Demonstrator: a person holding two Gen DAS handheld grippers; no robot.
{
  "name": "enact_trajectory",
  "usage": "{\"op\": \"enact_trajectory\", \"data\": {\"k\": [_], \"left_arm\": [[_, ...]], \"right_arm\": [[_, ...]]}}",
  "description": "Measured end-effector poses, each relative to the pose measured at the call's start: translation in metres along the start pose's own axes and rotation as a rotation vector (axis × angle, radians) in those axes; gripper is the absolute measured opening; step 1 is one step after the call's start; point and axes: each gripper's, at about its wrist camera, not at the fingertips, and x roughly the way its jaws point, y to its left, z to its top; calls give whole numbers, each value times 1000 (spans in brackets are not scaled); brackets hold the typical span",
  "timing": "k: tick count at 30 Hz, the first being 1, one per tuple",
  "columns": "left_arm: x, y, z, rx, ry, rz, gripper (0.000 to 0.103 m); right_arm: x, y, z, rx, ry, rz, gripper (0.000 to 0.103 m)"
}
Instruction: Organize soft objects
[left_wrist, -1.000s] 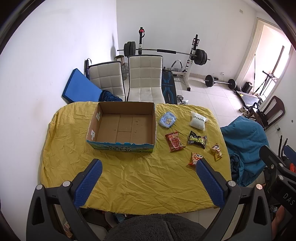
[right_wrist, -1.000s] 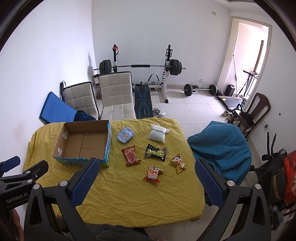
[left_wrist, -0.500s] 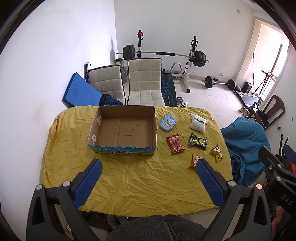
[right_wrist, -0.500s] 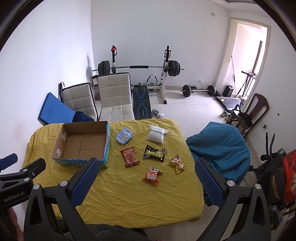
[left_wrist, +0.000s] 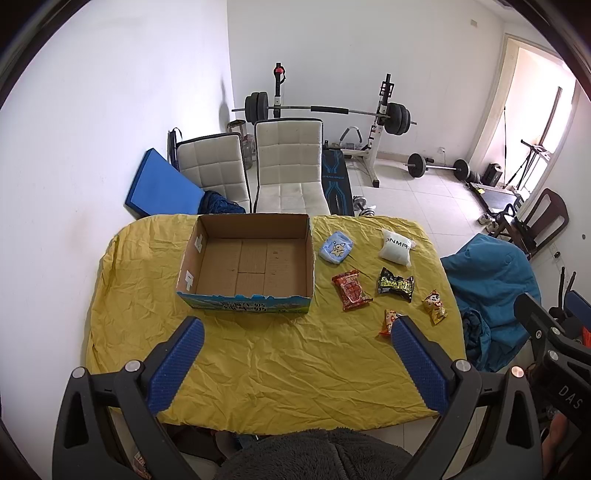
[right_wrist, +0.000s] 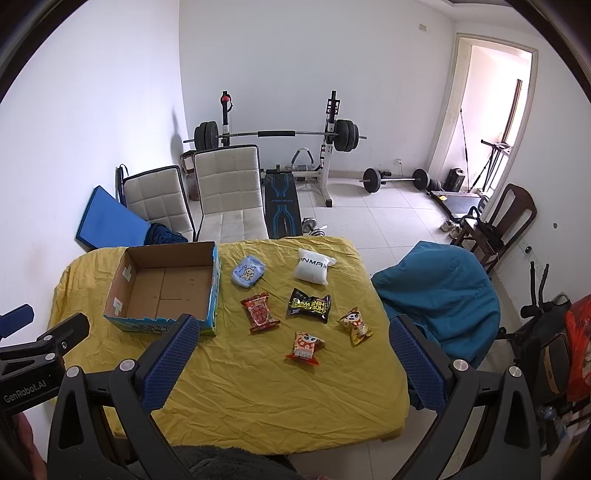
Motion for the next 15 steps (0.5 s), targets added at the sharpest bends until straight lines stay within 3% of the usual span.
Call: {"op": "enact_trajectory", "data": {"k": [15], "left_arm": [[6, -2, -2, -1, 13, -4, 103]], "right_arm": [[2, -2, 1, 10, 8, 1, 103]]}}
